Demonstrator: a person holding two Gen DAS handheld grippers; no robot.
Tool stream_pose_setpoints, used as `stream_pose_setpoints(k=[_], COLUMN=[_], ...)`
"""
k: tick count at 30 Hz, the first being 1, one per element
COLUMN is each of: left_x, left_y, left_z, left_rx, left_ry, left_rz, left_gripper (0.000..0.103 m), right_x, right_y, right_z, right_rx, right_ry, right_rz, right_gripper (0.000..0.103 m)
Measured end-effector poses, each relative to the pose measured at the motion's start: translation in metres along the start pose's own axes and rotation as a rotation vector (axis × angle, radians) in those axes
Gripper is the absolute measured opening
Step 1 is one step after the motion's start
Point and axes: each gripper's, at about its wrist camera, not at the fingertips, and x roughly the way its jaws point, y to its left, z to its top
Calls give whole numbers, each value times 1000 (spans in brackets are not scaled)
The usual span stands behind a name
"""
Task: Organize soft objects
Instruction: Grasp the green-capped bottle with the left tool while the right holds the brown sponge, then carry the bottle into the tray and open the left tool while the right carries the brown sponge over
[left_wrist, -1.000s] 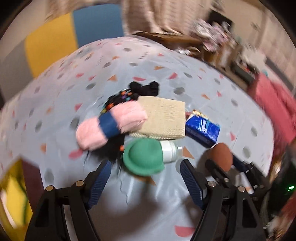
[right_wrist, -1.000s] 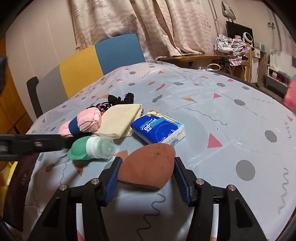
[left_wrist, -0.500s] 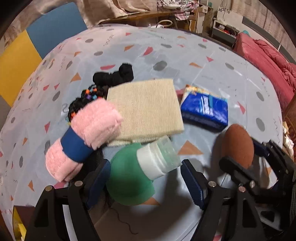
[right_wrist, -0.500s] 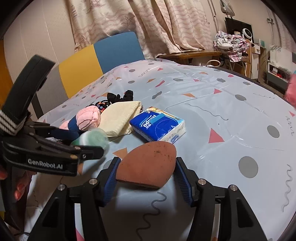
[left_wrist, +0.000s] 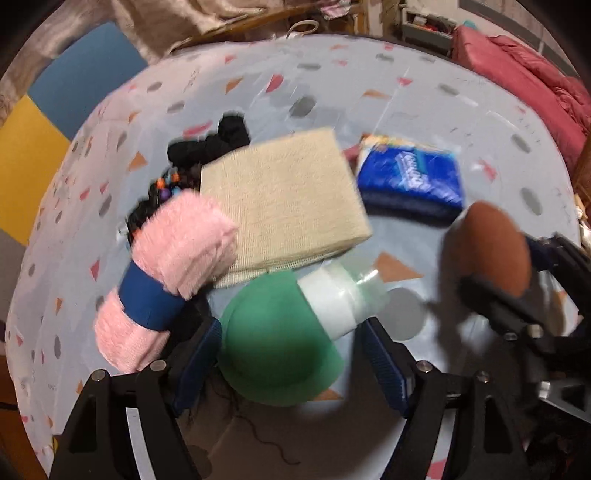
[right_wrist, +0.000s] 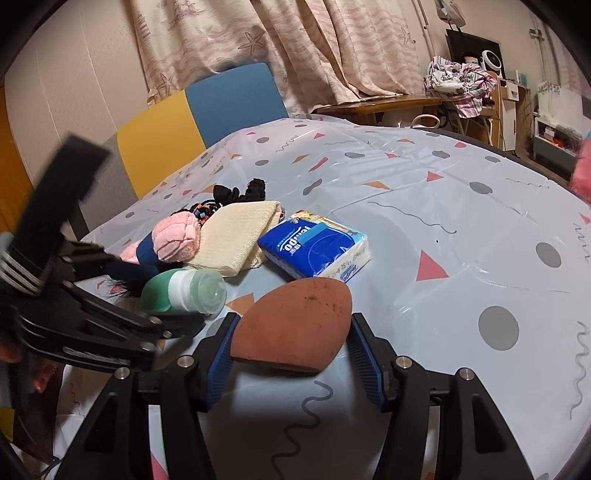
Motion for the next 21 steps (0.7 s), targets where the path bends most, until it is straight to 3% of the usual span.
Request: stream_pose_setpoints(k=[4,7,13,21], left_x=[-1,-6,-21,-47], left_y=[8,3,-9,-4], left_z=[-3,-6,-20,-64], left_rx=[-92,-95,-148,-304], left_ry=[-16,-27,-42,-84], left_rz=[-18,21,-40,-145], left_gripper=[75,53,52,52], right_x=[0,0,-1,-1], right_y=[-1,-2,-2,0], right_z=[0,-1,-1,-2], right_rx=[4,6,3,-8], right_ry=[1,1,1,3], right_rz=[6,7,5,-3], right_gripper=[60,60,60,60])
